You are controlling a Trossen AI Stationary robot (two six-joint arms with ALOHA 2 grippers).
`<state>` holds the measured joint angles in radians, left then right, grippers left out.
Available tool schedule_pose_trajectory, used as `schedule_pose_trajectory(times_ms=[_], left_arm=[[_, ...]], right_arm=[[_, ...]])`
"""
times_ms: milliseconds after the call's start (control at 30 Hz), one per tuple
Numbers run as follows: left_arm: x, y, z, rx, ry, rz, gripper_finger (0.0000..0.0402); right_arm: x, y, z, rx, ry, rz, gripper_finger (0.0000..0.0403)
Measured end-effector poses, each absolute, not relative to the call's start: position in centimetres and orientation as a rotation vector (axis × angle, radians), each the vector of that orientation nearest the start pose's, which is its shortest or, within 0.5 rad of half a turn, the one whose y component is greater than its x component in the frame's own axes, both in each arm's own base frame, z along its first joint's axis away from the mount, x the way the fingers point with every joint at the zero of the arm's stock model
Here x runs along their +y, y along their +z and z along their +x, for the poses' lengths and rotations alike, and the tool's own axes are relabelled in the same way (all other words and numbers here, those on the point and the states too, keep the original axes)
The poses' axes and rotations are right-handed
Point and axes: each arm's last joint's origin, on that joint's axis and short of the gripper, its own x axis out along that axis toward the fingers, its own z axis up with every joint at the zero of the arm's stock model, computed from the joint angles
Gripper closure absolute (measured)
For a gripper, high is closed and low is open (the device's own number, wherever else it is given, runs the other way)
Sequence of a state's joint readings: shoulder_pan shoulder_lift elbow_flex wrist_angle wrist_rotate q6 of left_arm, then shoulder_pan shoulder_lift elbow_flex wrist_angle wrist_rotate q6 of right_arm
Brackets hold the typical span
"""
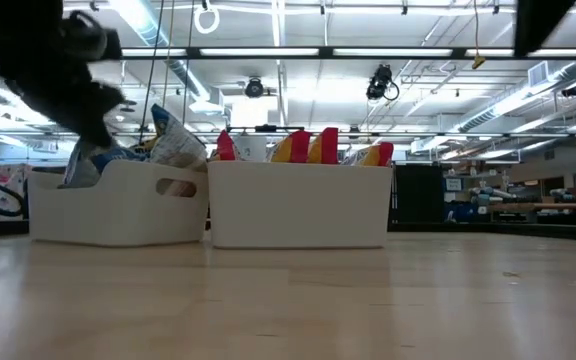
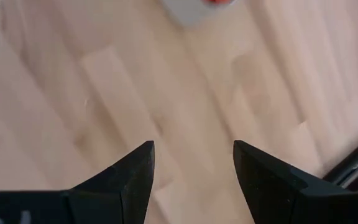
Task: Sort Maruchan noodles
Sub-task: Adjust the blue noodle packs in the bottom white bin, then put the blue noodle pack into the bottom white bin
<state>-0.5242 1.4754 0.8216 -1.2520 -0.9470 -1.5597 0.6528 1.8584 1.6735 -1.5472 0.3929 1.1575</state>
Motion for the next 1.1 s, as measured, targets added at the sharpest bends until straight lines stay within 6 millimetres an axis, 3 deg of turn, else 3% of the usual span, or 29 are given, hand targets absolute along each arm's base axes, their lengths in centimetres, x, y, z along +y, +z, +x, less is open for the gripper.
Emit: schedule_pose_trajectory(times_ms=[133,267,433,567,733,900,1100], left_arm=[[-7.4,16.9,18.5,0.883,1.17,0.016,0.0365],[-6.8,16.7,18.5,1.042,1.203,-0.073,0.0341],[-6.5,18.3,17.7,1.18,1.121,-0.218,0.0298],[-6.2,20.4,16.4,1.18,1.037,-0.369,0.0255],[-5.3,23.0,14.7,1.061,0.949,-0.498,0.0215],[-5.0,24.5,14.1,0.89,0.879,-0.567,0.0206],[-4.9,25.2,14.5,0.717,0.87,-0.557,0.0205]], right_arm=[[20.6,27.4,26.1,1.334,-0.619,0.119,0.0179],[21.4,28.1,25.7,1.302,-0.569,0.234,0.0179],[20.6,30.9,24.9,1.181,-0.502,0.348,0.0179],[19.0,32.5,23.1,1.187,-0.439,0.357,0.0179],[18.7,29.9,20.2,1.332,-0.312,0.283,0.0179],[20.9,26.7,18.1,1.543,-0.068,0.133,0.0179],[22.9,23.9,15.7,1.681,0.022,-0.184,0.0179]])
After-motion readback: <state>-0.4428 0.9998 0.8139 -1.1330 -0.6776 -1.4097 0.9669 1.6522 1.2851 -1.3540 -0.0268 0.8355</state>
